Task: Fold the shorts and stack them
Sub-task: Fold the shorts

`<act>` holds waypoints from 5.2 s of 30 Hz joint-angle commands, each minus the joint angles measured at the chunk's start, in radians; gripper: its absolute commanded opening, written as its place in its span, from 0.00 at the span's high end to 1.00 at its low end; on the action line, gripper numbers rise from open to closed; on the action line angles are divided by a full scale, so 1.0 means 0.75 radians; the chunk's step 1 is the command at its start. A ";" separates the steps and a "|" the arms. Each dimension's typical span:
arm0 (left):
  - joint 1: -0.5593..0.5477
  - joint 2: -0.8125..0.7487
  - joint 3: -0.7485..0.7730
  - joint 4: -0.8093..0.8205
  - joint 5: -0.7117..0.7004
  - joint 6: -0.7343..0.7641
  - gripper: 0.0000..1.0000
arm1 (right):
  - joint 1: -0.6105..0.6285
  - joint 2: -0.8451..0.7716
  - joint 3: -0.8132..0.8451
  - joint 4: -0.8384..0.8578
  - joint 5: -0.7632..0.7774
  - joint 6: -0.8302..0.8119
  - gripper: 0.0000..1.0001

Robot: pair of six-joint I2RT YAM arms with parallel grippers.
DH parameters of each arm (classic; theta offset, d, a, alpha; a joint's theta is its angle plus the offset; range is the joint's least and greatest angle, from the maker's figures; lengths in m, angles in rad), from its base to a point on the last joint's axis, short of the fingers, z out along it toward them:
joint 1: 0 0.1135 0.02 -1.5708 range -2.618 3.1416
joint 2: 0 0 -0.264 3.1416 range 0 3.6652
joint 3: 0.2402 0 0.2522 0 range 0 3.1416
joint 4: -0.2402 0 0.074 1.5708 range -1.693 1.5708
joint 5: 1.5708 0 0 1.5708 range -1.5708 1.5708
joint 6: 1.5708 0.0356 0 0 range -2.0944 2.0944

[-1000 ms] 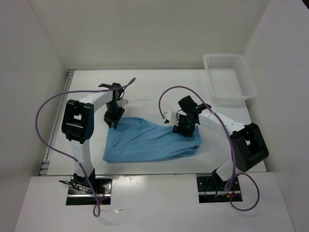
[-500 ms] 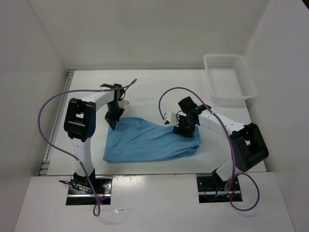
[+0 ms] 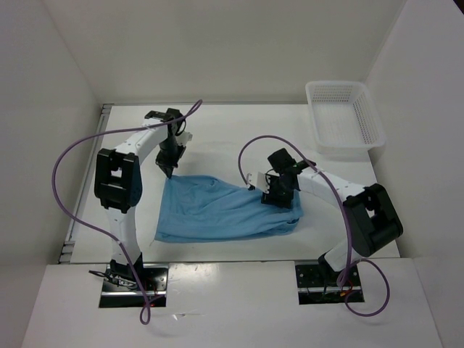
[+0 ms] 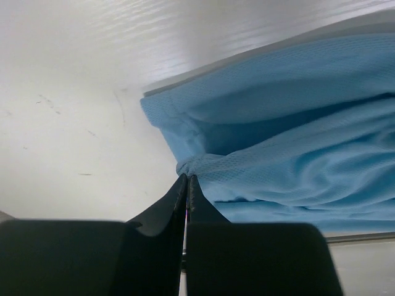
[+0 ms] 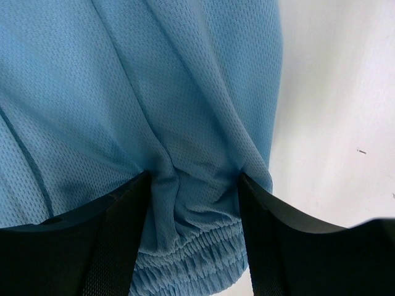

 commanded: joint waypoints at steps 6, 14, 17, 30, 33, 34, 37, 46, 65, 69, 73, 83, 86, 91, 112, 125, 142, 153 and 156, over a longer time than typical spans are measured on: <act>0.135 0.062 0.006 -0.014 -0.139 0.004 1.00 | 0.003 -0.023 -0.033 0.260 0.128 0.168 0.36; 0.103 0.103 -0.052 0.061 -0.121 0.004 0.99 | -0.091 -0.118 0.116 0.275 0.036 0.329 0.36; 0.103 0.103 -0.037 0.123 -0.153 0.004 0.95 | -0.179 -0.162 0.237 0.213 -0.075 0.413 0.35; 0.127 0.115 -0.043 0.180 -0.184 0.004 0.68 | -0.398 -0.114 0.315 -0.135 -0.208 0.512 0.33; 0.127 0.101 -0.074 0.180 -0.213 0.004 0.58 | -0.398 -0.145 0.270 -0.157 -0.189 0.469 0.33; 0.127 0.086 -0.074 0.180 -0.239 0.004 0.56 | -0.398 -0.145 0.270 -0.188 -0.208 0.444 0.33; 0.127 0.019 -0.062 0.180 -0.260 0.004 0.53 | -0.398 -0.225 0.231 -0.266 -0.247 0.266 0.35; -0.181 -0.380 -0.319 0.129 -0.125 0.004 0.52 | -0.149 -0.399 0.155 -0.323 -0.185 0.135 0.73; -0.472 -0.591 -1.009 0.268 -0.292 0.004 0.19 | 0.025 -0.360 -0.066 -0.006 0.158 0.201 0.28; -0.472 -0.544 -0.989 0.284 -0.305 0.004 0.37 | 0.044 -0.277 -0.078 0.072 0.191 0.201 0.34; -0.442 -0.519 -0.974 0.272 -0.317 0.004 0.63 | 0.044 -0.235 -0.066 0.098 0.191 0.188 0.45; -0.280 -0.466 -0.752 0.190 -0.303 0.004 1.00 | 0.044 -0.186 0.099 0.123 0.140 0.184 1.00; -0.194 -0.452 -0.714 0.178 -0.291 0.004 1.00 | 0.044 -0.199 0.192 0.103 0.089 0.184 1.00; -0.151 -0.452 -0.698 0.152 -0.278 0.004 1.00 | 0.044 -0.199 0.239 0.072 0.018 0.184 1.00; -0.290 -0.378 -0.802 0.106 -0.266 0.004 1.00 | 0.095 -0.397 -0.254 -0.108 0.099 -0.309 0.98; -0.290 -0.449 -0.790 0.080 -0.254 0.004 1.00 | -0.120 -0.481 -0.170 -0.096 0.013 -0.233 0.55; -0.237 -0.413 -0.310 0.057 0.043 0.004 0.45 | -0.623 -0.289 0.345 -0.137 -0.535 0.478 0.28; -0.523 -0.069 -0.086 0.149 0.176 0.004 0.44 | -0.470 0.008 0.245 -0.161 -0.482 0.734 0.15; -0.578 -0.016 -0.152 0.186 0.164 0.004 0.44 | -0.388 0.047 0.219 -0.090 -0.447 0.791 0.14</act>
